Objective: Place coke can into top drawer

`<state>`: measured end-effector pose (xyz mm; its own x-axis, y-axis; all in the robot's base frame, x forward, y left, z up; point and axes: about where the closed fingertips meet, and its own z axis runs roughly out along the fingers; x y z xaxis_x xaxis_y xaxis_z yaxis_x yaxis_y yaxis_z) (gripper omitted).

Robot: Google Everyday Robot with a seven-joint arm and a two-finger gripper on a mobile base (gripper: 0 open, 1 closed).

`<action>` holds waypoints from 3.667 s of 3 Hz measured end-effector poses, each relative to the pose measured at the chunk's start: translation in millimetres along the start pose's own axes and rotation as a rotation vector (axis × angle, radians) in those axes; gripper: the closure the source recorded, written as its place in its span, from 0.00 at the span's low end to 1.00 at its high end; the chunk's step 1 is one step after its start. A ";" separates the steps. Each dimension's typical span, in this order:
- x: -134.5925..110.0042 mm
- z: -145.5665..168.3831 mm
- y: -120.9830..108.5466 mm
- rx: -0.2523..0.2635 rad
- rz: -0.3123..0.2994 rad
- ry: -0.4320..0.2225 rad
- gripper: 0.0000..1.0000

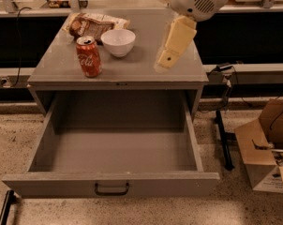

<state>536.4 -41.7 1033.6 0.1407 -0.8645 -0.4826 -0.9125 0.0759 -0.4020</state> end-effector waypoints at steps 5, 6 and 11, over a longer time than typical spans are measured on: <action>-57.1 215.1 -111.7 0.119 0.305 -0.571 0.00; -70.3 238.7 -116.8 0.099 0.366 -0.666 0.00; -92.7 235.6 -89.5 0.043 0.350 -0.691 0.97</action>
Offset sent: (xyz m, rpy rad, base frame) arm 0.1461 0.0997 -0.0825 0.5203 0.0044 -0.0861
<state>695.5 148.6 931.0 0.0675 -0.2817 -0.9571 -0.9342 0.3191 -0.1598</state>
